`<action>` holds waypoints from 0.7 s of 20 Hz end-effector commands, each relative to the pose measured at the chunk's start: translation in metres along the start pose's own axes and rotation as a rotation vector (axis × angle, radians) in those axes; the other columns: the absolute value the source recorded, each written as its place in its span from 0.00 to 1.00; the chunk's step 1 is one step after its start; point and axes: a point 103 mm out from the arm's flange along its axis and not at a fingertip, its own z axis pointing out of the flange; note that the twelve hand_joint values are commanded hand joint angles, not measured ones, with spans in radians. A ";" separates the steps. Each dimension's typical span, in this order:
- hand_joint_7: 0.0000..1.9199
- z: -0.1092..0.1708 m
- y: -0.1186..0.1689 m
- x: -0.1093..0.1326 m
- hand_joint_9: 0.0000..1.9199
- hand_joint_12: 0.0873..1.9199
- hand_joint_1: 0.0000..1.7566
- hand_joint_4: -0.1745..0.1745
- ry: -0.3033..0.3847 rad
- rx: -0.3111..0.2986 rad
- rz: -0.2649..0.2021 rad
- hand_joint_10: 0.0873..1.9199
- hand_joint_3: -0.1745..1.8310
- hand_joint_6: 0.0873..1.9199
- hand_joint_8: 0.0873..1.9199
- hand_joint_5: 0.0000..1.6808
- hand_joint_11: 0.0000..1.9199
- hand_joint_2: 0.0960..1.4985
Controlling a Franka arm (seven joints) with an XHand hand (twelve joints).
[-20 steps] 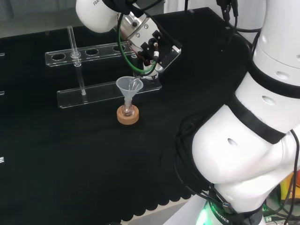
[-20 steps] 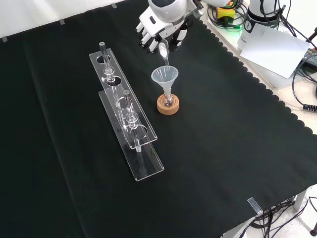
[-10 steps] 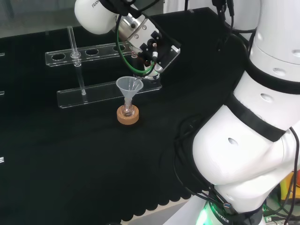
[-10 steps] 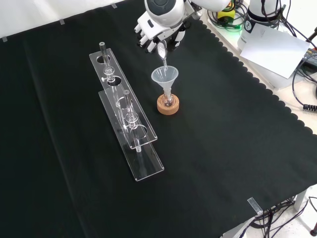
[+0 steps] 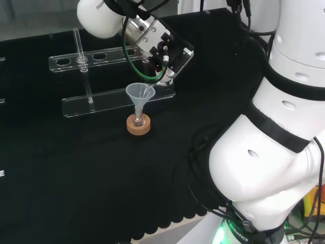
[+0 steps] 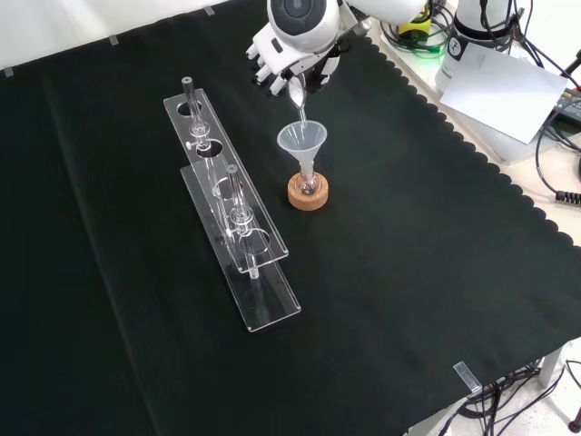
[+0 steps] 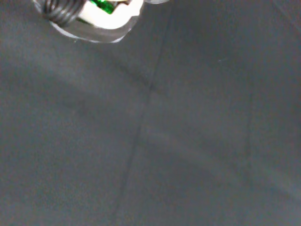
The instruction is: Pour all the NaCl from the weighing funnel into the round-bottom flask.
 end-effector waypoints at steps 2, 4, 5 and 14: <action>0.32 -0.003 -0.001 0.001 0.48 0.62 0.61 1.00 -0.023 0.007 0.011 0.21 0.41 0.49 0.31 0.64 0.35 0.47; 0.32 -0.004 -0.001 0.002 0.48 0.62 0.61 1.00 -0.035 0.011 0.013 0.21 0.41 0.49 0.31 0.64 0.35 0.47; 0.32 -0.004 -0.001 0.002 0.48 0.62 0.61 1.00 -0.038 0.013 0.015 0.21 0.41 0.49 0.31 0.64 0.35 0.47; 0.32 -0.007 -0.001 0.004 0.47 0.62 0.61 1.00 -0.060 0.039 0.023 0.21 0.41 0.49 0.31 0.64 0.35 0.47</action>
